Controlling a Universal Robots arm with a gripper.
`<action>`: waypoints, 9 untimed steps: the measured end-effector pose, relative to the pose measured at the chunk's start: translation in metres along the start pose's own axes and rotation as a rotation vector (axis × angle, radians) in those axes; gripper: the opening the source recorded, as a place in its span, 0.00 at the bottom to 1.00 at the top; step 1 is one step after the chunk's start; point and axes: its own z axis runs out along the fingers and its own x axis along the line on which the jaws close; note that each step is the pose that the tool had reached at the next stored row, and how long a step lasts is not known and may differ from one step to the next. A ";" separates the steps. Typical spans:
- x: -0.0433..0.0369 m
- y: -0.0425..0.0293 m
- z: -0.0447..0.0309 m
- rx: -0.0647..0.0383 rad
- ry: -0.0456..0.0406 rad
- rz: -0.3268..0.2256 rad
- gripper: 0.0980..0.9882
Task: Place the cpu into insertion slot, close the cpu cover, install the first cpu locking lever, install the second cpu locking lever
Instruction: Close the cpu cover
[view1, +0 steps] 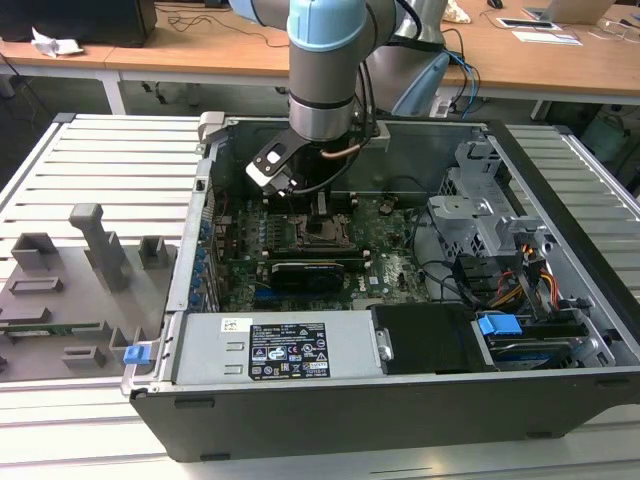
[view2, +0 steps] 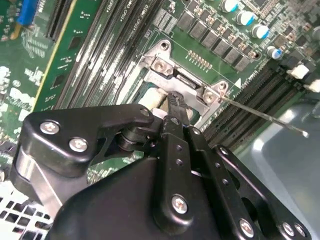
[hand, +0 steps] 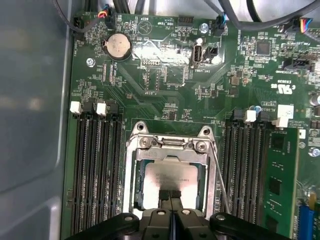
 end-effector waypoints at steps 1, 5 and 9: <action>0.0000 0.0011 -0.0006 0.000 0.0002 0.000 0.01; -0.0005 0.0082 -0.0006 0.003 0.0001 0.000 0.01; -0.0007 0.0136 -0.0004 0.003 0.0001 0.000 0.01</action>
